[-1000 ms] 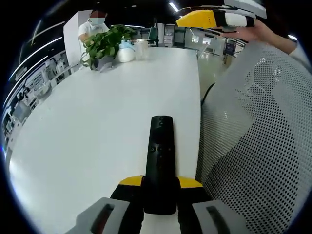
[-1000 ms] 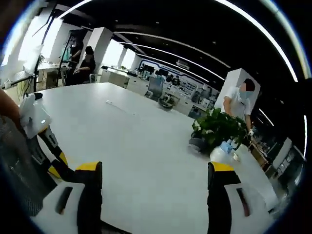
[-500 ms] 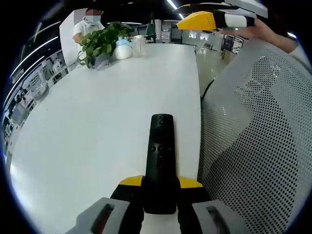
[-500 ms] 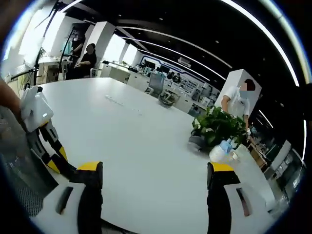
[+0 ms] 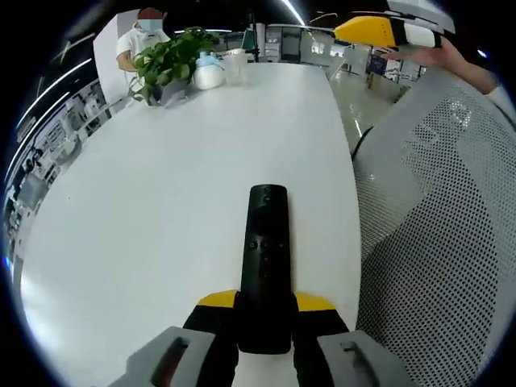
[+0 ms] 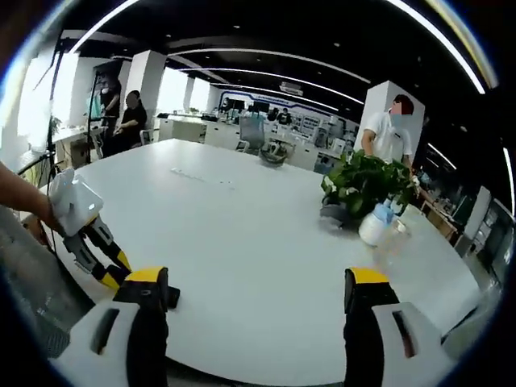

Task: Press the specified remote control buttons in sequence, fully releasing each button before pressing the next.

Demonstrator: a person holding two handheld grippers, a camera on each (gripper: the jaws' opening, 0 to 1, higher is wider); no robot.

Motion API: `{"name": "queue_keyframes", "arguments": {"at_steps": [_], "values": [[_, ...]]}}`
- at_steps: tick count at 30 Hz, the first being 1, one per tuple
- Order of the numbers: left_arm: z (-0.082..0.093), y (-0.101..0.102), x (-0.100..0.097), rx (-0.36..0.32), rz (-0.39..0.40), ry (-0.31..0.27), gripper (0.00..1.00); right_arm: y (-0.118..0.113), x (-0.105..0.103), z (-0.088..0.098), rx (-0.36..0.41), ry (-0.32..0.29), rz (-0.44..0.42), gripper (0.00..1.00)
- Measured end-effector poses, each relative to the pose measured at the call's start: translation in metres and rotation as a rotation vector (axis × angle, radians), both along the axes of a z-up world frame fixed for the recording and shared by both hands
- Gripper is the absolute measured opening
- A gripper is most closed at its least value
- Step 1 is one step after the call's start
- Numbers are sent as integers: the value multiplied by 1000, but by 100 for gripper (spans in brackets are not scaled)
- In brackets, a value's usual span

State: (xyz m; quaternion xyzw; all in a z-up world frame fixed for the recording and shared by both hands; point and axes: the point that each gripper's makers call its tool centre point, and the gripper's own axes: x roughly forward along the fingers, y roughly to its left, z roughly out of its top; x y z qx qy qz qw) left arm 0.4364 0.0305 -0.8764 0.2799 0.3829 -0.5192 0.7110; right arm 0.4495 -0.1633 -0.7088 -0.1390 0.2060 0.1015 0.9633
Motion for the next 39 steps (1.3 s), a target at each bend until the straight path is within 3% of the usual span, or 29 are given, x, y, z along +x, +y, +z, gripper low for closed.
{"name": "queue_keyframes", "arguments": {"at_steps": [7,12,15,20,26,39], "values": [[1,5,14,31,-26,-22,24,-3,-1,-5,-34,28,-7,88],[0,5,23,38,-29,-24,23,-2,-1,0,-6,2,-5,89],[0,6,32,51,-38,-28,23,-5,-3,-10,-35,57,-14,86],[0,7,42,72,-55,-29,23,-6,-3,-8,-26,49,-21,83],[2,10,59,96,-85,-55,23,-7,-5,-17,-55,97,-24,80],[7,18,101,141,-115,-103,23,-7,-8,-22,-60,128,-17,70]]}}
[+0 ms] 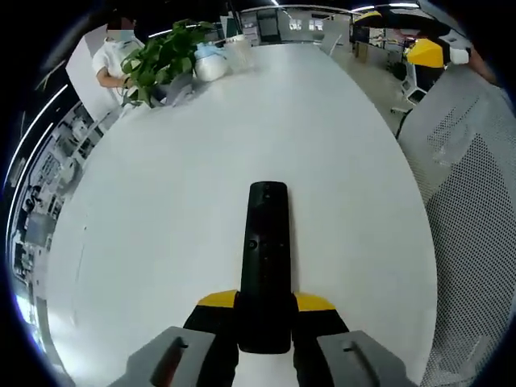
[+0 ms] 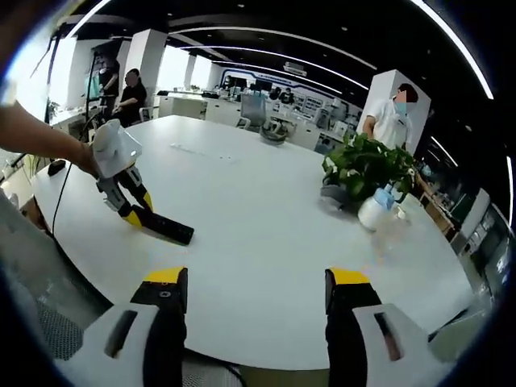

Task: Press the specified remote control buttons in sequence, fully releasing each button before pressing the next.

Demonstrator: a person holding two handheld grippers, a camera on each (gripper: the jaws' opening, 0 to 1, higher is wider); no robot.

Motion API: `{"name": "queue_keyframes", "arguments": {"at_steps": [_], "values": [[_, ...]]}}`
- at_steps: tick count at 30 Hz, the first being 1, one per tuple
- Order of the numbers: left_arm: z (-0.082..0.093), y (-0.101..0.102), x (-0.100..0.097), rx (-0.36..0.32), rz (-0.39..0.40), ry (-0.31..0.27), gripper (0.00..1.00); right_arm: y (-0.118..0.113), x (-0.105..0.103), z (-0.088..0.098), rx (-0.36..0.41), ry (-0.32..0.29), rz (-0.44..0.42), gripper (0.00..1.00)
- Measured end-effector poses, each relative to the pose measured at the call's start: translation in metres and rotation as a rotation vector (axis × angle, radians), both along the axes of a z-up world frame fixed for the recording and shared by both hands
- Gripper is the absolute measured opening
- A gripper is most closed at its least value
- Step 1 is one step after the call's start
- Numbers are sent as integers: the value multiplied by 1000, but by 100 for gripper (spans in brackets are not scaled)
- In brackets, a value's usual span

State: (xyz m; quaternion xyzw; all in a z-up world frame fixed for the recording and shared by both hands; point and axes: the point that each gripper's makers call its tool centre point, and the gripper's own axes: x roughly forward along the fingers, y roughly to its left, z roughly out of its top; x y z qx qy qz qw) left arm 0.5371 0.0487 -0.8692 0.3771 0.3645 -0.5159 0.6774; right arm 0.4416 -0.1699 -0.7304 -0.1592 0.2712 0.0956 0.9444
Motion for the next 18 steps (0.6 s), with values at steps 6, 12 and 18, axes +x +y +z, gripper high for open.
{"name": "queue_keyframes", "arguments": {"at_steps": [6,12,18], "values": [[2,1,18,18,-26,-22,23,1,-3,-6,-5,39,8,64],[3,0,31,47,-68,-29,23,3,-5,-11,-11,68,16,60],[8,-3,52,48,-65,-56,23,2,-6,-12,-11,79,14,58]]}}
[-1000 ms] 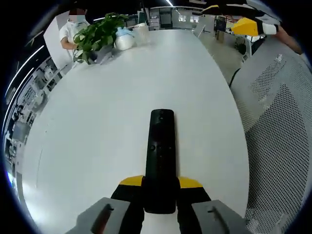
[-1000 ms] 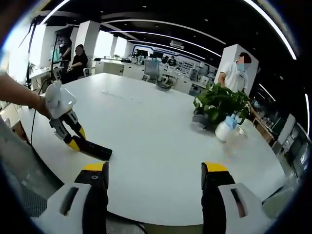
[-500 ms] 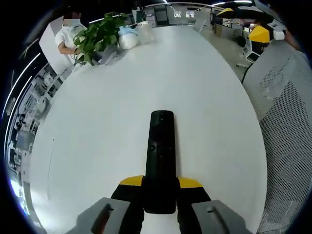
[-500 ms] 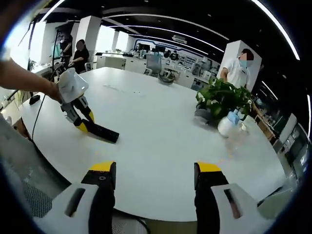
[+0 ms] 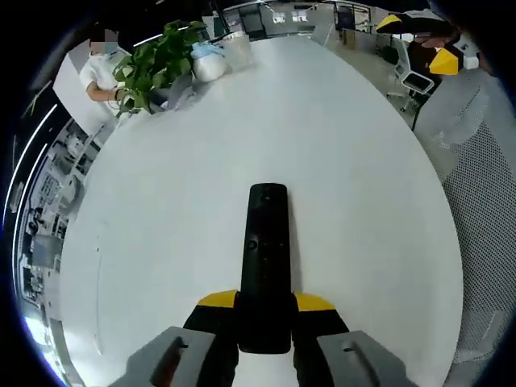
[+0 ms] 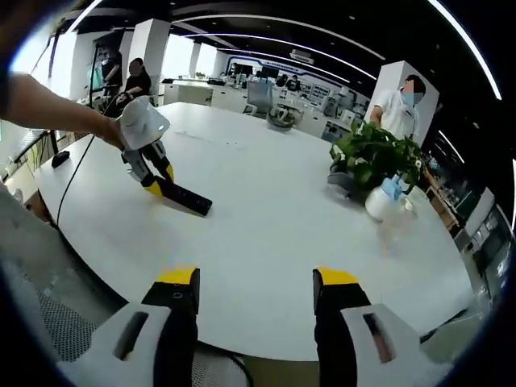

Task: Press the specified remote control buttons in sequence, fully releasing each button before pressing the next.

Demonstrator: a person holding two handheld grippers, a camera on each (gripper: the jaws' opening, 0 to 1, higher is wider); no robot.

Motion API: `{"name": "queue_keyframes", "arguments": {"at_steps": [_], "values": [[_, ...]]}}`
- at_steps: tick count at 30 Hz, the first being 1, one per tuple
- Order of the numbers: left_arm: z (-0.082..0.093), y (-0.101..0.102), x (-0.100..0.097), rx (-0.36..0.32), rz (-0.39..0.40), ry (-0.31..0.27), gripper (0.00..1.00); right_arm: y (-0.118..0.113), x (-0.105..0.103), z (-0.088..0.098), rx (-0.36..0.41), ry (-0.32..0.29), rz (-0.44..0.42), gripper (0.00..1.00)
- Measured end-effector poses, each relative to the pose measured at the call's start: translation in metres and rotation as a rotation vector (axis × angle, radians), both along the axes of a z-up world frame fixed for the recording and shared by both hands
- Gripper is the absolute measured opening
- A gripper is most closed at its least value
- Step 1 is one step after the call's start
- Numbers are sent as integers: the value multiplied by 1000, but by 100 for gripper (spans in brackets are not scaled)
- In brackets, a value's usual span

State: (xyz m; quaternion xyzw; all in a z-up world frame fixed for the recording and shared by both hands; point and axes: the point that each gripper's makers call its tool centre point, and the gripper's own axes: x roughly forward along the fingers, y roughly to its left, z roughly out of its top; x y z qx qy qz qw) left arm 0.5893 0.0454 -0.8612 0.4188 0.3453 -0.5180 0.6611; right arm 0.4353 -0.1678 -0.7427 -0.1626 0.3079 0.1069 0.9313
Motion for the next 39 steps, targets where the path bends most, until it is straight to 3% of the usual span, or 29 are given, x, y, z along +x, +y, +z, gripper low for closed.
{"name": "queue_keyframes", "arguments": {"at_steps": [26,30,39], "values": [[10,-1,82,43,-26,-64,23,-5,-4,-12,-38,79,-12,51],[8,-4,98,42,-16,-88,23,-7,-5,-14,-45,89,-15,51],[2,-10,118,51,-32,-81,24,-8,-6,-17,-55,108,-20,50]]}}
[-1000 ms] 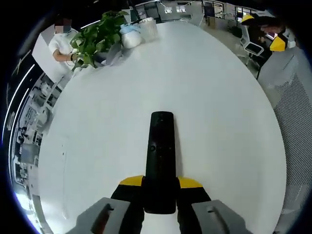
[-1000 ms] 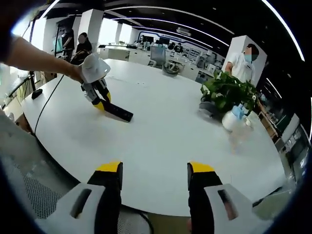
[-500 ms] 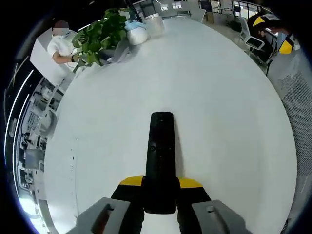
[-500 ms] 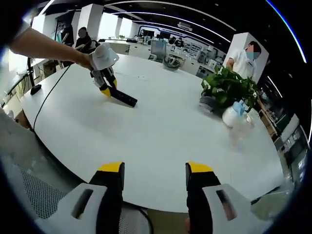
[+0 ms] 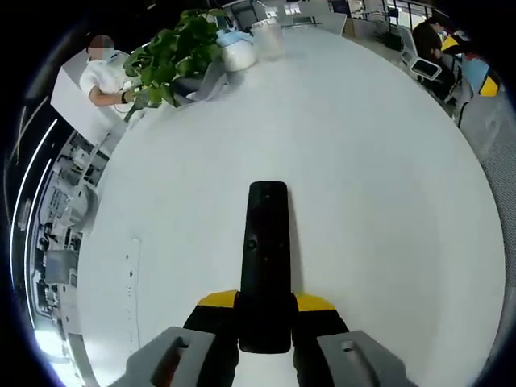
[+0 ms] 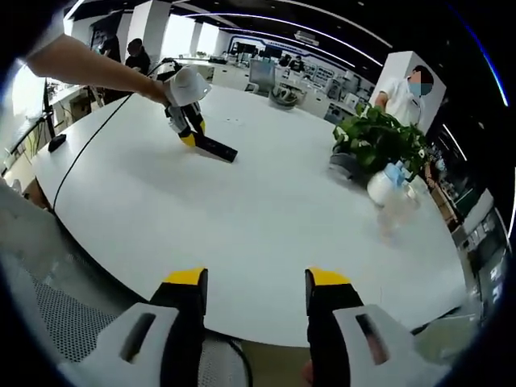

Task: Press the specified remote control buttons in sequence, fully releasing each button before pressing the next.

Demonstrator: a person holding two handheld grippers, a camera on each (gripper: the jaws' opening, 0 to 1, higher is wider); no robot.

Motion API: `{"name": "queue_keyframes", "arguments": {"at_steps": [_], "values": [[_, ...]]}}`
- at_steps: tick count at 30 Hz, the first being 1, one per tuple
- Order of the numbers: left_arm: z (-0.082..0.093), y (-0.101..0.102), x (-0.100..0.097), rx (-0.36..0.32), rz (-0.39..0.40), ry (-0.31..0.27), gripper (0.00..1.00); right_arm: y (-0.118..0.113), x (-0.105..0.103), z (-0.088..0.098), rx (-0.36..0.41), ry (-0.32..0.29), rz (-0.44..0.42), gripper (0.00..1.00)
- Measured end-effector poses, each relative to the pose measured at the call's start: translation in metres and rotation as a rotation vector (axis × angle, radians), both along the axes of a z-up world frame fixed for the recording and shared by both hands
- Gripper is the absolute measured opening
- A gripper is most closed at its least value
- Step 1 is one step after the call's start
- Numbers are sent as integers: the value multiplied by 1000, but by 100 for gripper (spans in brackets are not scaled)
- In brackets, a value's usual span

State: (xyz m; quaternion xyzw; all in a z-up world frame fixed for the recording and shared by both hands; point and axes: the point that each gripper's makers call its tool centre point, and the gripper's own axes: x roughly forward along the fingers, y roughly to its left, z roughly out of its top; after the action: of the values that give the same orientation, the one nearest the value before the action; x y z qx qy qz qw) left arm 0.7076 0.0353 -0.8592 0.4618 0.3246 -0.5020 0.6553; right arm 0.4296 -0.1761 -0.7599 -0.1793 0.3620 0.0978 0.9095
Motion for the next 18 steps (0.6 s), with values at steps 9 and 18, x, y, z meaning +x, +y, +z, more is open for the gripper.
{"name": "queue_keyframes", "arguments": {"at_steps": [9,18], "values": [[-11,1,9,21,-12,21,24,-2,-1,-3,-12,18,-3,48],[-12,1,11,-9,21,81,24,-1,-2,-6,-11,31,-1,47]]}}
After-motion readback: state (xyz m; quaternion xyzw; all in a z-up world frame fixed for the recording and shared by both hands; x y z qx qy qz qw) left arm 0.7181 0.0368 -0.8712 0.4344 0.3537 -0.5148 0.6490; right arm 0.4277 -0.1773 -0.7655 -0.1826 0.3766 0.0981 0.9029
